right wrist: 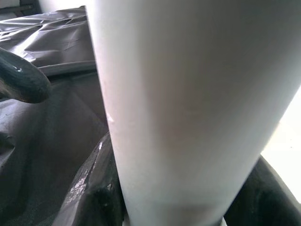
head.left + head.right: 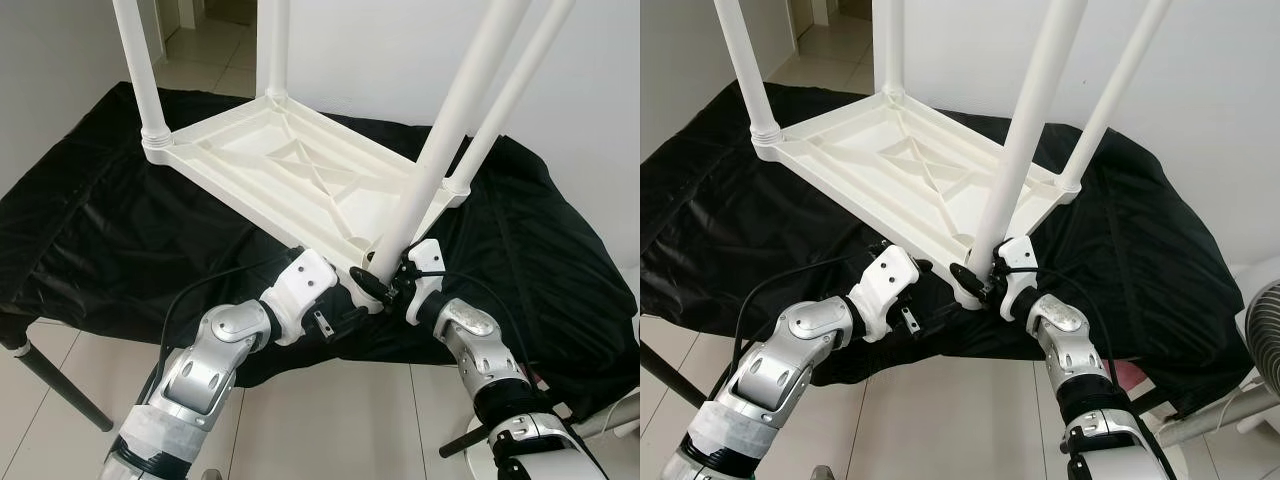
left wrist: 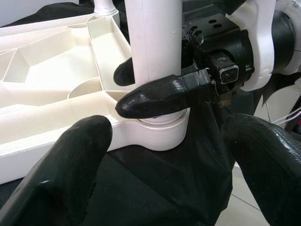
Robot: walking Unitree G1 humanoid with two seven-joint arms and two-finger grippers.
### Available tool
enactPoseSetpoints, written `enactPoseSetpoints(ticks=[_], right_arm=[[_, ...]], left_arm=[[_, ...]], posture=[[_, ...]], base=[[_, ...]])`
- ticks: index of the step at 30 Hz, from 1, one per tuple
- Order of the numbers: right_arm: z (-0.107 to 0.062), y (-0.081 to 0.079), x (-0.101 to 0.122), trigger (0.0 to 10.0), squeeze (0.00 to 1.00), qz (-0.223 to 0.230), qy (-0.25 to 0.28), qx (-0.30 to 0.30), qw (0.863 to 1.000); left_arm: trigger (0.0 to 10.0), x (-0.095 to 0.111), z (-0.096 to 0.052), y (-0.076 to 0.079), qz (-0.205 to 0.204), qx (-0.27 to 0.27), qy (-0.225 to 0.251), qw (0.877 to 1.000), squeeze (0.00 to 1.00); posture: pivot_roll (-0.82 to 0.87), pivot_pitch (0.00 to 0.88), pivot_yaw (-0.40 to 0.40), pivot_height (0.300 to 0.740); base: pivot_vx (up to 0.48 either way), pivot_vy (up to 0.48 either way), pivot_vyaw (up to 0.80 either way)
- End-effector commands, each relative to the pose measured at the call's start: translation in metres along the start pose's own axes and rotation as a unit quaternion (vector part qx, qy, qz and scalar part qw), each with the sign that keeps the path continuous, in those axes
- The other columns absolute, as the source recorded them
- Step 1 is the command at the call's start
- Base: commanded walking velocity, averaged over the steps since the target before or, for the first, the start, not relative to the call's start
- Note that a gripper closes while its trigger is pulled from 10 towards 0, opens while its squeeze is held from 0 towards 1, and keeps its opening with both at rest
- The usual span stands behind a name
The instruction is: Building children table
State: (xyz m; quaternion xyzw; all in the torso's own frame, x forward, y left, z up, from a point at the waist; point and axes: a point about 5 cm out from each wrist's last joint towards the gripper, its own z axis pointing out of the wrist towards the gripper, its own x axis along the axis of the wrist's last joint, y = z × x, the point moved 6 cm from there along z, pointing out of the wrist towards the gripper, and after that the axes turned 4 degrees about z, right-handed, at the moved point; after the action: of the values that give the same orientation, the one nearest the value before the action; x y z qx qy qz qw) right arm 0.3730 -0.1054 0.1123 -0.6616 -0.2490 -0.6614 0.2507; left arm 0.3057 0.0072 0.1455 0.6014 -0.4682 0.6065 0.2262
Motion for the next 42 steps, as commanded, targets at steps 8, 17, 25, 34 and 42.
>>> enactPoseSetpoints(ticks=[8,17,25,34,42], right_arm=[[-0.01,0.007,-0.01,10.0,0.0,0.001,-0.008,-0.009,1.0],[-0.01,0.005,-0.005,10.0,0.0,0.017,0.025,-0.046,0.998],[-0.015,0.007,-0.004,10.0,0.0,0.019,0.039,-0.134,0.99],[-0.021,-0.008,-0.001,10.0,0.0,0.063,0.072,-0.289,0.953],[-0.014,-0.015,0.008,10.0,0.0,0.058,0.078,-0.293,0.951]], left_arm=[[10.0,0.002,0.003,0.002,0.002,0.001,0.002,1.0,0.0],[10.0,0.002,0.001,-0.002,0.003,0.012,0.002,1.0,0.0],[10.0,0.001,0.0,0.003,-0.001,0.007,0.001,1.0,0.0],[10.0,0.002,0.0,0.006,-0.002,-0.001,0.002,1.0,0.0],[10.0,0.003,0.001,0.0,0.001,0.0,0.0,1.0,0.0]], posture=[[0.07,0.001,-0.101,0.74],[0.05,0.02,-0.12,0.74],[0.01,0.042,-0.118,0.74],[-0.02,0.07,-0.103,0.74],[0.01,0.064,-0.091,0.74]], base=[[0.0,0.0,0.0],[0.0,0.0,0.0],[0.0,0.0,0.0],[0.0,0.0,0.0],[0.0,0.0,0.0]])
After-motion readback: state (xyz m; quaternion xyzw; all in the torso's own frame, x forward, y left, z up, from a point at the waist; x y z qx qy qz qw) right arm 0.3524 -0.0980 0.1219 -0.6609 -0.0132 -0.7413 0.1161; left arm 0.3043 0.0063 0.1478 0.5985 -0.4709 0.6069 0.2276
